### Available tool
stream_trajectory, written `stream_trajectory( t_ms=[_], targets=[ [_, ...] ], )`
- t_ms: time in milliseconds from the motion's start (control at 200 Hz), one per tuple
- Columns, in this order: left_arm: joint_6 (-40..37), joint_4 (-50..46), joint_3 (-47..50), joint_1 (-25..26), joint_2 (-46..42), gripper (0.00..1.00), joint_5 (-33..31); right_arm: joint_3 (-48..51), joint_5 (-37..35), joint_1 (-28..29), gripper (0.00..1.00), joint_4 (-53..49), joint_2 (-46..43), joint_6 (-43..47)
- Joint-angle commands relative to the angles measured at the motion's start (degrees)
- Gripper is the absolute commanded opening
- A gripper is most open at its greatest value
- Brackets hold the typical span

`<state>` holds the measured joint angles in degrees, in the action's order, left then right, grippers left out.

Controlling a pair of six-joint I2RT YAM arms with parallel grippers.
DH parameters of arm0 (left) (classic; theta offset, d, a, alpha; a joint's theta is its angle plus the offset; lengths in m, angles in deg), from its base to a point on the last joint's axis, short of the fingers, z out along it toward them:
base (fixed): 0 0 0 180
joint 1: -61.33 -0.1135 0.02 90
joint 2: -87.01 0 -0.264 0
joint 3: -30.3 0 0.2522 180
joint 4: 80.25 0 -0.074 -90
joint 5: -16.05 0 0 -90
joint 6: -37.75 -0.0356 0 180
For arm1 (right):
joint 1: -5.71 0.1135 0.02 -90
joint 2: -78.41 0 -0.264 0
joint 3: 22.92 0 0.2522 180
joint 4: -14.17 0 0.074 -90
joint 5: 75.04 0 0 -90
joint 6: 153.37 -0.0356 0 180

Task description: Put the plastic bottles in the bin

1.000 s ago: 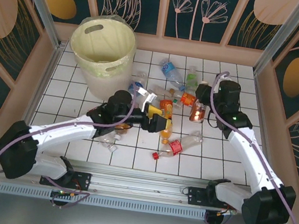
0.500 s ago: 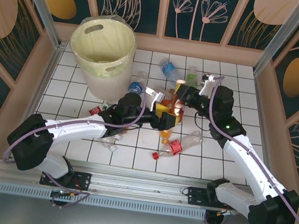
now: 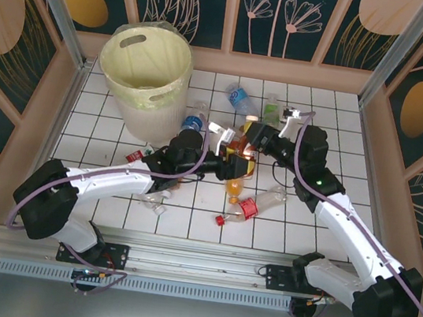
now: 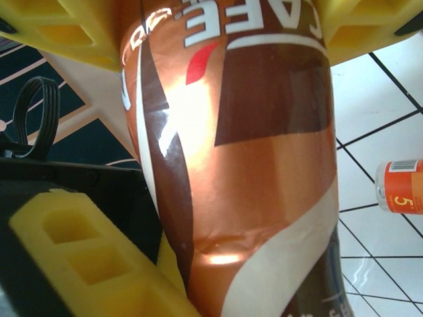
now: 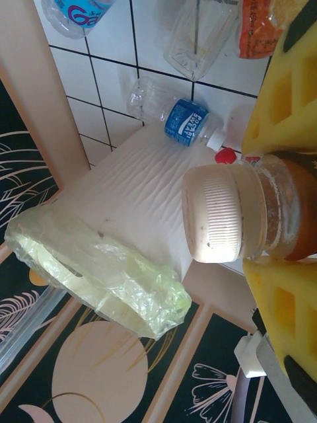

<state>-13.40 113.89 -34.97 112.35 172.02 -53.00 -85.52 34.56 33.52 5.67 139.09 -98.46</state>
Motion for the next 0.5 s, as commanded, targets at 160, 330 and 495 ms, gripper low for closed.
stream_trajectory(
  t_ms=[160, 330, 495],
  targets=[
    [-2.5, -10.6, -5.9, 0.1, -5.4, 0.53, -6.0, 0.7, 1.4, 0.6, 0.87, 0.6, -4.5, 2.0],
    [-5.7, -23.4, -12.1, -1.4, -7.2, 0.57, -9.7, 2.0, 4.0, 0.5, 0.94, -2.1, -11.1, 7.7],
    [-8.6, -33.9, -18.1, -5.5, -9.1, 0.57, -10.3, 2.8, 5.5, 0.5, 0.96, -8.0, -17.0, 12.8]
  ],
)
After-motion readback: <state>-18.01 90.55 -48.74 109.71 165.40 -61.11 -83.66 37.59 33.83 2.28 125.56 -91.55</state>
